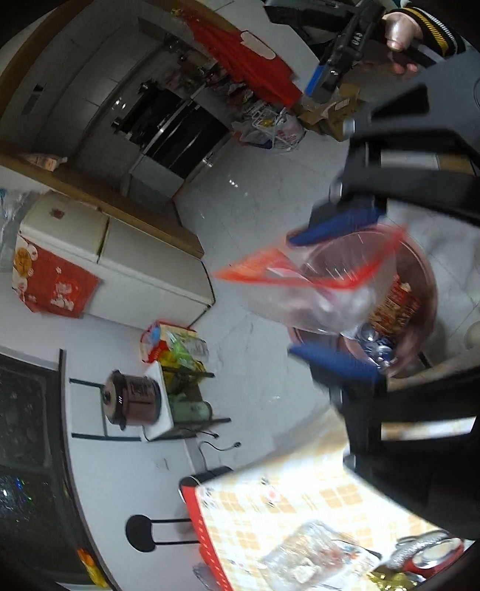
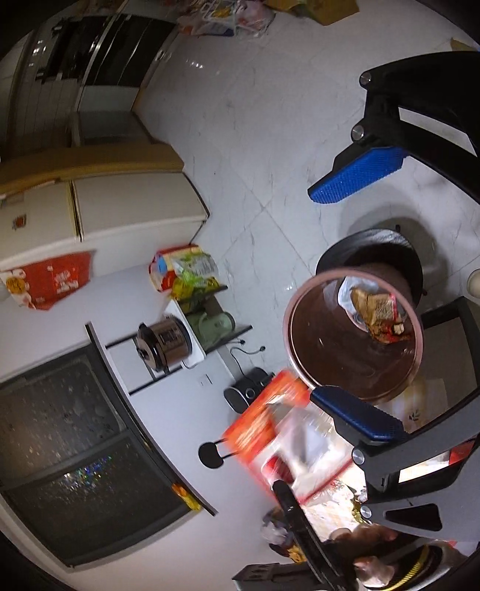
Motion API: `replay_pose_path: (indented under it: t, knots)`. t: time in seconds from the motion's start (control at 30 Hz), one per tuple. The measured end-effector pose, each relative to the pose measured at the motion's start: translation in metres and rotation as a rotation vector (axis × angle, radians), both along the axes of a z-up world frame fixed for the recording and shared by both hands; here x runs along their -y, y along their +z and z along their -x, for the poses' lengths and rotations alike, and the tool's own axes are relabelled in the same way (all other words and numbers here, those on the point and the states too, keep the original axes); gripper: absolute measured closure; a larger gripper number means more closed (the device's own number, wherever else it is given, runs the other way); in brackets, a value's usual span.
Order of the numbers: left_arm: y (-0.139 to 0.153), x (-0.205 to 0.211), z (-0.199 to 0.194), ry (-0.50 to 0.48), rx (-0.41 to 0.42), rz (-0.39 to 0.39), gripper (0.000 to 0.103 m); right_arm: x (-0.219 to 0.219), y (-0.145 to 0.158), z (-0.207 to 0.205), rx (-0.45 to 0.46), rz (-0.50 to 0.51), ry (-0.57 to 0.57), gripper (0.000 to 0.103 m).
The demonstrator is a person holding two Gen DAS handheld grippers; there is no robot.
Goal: Collect trash
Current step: 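Open the right gripper to drop the snack bag into the bin while the left gripper drops the red-edged bag, then move both grippers back over the remaining trash on the table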
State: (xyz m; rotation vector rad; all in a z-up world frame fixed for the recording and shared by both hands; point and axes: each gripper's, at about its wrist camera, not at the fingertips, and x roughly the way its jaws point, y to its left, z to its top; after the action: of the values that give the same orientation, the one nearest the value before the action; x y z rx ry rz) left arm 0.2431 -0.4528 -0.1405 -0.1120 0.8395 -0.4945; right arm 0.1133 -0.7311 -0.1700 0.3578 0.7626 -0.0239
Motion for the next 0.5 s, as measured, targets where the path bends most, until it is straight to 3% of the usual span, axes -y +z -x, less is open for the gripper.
replay_pose_path:
  t: [0.07,0.13,0.47,0.5]
  knots:
    - [0.007,0.004,0.0,-0.014,0.008,0.015,0.038,0.005,0.0,0.006,0.001,0.0,-0.017,0.006]
    - [0.014,0.003,0.003,-0.008,0.034,0.019,0.024,0.007,0.001,0.011,0.002,-0.002,-0.027,0.006]
    - [0.049,-0.05,0.024,0.089,0.117,0.017,0.014,-0.01,0.004,0.005,0.017,-0.023,0.009,0.006]
    - [0.052,-0.057,0.024,0.098,0.122,0.017,0.009,-0.015,0.006,0.002,0.022,-0.024,0.022,0.006]
